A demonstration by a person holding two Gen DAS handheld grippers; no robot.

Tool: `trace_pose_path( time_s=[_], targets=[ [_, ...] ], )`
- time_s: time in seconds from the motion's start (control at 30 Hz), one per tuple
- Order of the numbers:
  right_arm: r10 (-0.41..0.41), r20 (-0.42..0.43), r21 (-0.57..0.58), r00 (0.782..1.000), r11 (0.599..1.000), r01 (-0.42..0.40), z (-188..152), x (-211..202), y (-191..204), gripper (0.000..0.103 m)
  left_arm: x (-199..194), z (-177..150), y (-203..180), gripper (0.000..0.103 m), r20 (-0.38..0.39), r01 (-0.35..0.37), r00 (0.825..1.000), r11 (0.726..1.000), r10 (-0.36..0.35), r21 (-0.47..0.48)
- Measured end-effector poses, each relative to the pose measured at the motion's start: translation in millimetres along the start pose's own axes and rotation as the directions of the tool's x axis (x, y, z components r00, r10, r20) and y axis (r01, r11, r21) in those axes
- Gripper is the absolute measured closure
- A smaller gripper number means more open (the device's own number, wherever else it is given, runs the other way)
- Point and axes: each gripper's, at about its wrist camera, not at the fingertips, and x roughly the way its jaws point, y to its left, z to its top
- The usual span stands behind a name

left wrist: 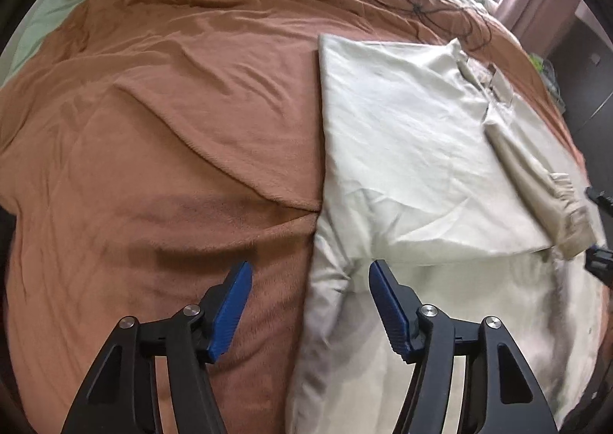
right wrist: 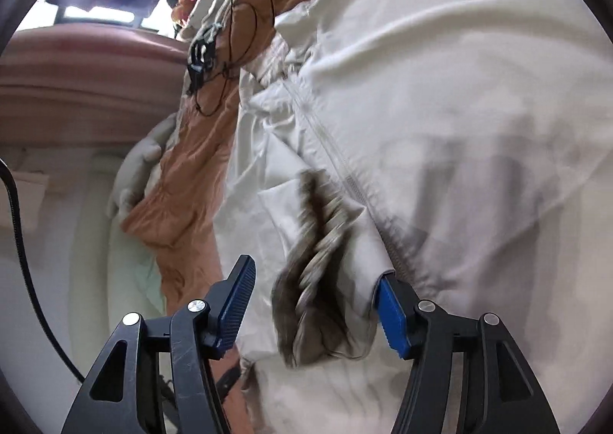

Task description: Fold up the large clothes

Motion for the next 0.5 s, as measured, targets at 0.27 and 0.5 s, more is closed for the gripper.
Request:
trace_pose_path(
  time_s=[0.27, 0.5],
  targets=[
    [0.103, -0.162, 0.056, 0.981, 0.994, -0.095, 2, 18, -7, 0.022, 16, 1, -1, 0.051, -0.032, 0.011, 0.999, 1.0, -0.01, 0.008],
    [0.131, -0.268, -0.022, 0.955, 0.99, -0.142, -22, 33, 22, 0.022, 23, 1, -16, 0.061, -0.028, -0.033, 0.999, 0.997, 0.035, 0.072]
  ],
)
